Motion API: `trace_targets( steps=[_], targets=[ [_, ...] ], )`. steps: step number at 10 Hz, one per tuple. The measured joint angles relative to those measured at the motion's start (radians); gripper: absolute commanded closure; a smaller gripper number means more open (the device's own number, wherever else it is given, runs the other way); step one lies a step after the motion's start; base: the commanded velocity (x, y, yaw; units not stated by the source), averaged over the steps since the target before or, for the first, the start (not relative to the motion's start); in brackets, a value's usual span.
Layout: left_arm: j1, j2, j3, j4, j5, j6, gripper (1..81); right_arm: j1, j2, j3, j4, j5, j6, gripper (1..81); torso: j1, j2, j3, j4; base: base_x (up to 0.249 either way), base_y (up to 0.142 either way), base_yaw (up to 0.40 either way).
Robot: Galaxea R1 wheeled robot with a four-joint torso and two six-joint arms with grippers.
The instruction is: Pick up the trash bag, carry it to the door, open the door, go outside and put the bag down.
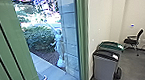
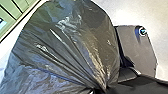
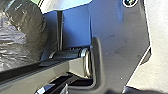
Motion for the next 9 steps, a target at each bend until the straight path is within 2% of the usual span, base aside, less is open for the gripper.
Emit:
trace_targets(
  steps=[4,9],
  targets=[
    [0.001,0.000,0.000,0.000,-0.003,0.000,81.1,0.002,0.000,0.000,-0.001,0.001,0.000,1.0,-0.001,0.000,0.000,0.000,0.112,0.000,0.000],
    [0.005,0.003,0.000,0.000,-0.003,0.000,81.1,-0.001,0.005,-0.001,-0.017,0.000,0.000,1.0,-0.001,0.000,0.000,0.000,0.000,0.000,0.000]
  ],
)
